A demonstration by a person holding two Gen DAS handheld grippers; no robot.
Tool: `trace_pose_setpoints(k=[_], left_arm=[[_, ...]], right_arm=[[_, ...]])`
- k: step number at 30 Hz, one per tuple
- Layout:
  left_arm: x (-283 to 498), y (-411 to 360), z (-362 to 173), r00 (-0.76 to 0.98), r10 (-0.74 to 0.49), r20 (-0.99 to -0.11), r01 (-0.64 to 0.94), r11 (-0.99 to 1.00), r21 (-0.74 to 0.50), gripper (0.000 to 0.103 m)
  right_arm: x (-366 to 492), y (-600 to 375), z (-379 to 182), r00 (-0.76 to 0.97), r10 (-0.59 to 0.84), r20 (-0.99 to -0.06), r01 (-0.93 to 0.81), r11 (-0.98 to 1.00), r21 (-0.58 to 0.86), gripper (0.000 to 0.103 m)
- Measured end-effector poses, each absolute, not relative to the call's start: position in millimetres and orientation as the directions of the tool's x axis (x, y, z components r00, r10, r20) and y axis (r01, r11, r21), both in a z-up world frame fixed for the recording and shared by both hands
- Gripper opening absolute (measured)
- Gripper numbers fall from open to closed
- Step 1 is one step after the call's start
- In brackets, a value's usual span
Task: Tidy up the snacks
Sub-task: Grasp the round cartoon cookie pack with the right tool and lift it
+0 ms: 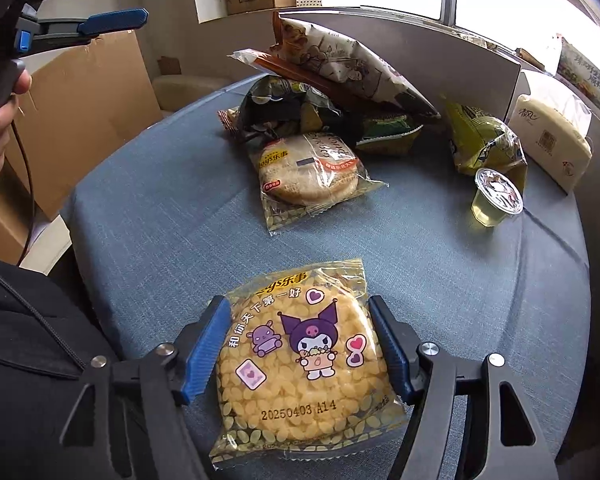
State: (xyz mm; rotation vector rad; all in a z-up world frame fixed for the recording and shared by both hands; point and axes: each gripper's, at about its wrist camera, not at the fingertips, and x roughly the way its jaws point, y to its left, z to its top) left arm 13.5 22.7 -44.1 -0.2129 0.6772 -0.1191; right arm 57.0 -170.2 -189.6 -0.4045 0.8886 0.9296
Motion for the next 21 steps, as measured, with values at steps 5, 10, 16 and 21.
trace_pose_setpoints(k=[5,10,16,21], left_arm=[[17,24,-48,0.766,-0.174,-0.619,0.032,0.972,-0.233,0.103],[23,28,-58,0.751,-0.177,-0.636,0.015,0.968,-0.252,0.103],[27,28,-64,0.743,-0.178,-0.645,0.01,0.967,-0.255,0.103],[32,29,-69,0.737,-0.179,-0.652,0.006,0.966,-0.259,0.103]], right_arm=[[72,-187,-174,0.339,0.551,-0.762,-0.773,0.625,0.107,0.039],[85,-203,-160,0.369,0.57,-0.734,-0.724,0.672,0.158,0.025],[87,-210,-139,0.428,0.591,-0.684,-0.699,0.696,0.163,0.017],[80,-209,-115,0.502,0.563,-0.656,-0.703,0.708,0.07,0.016]])
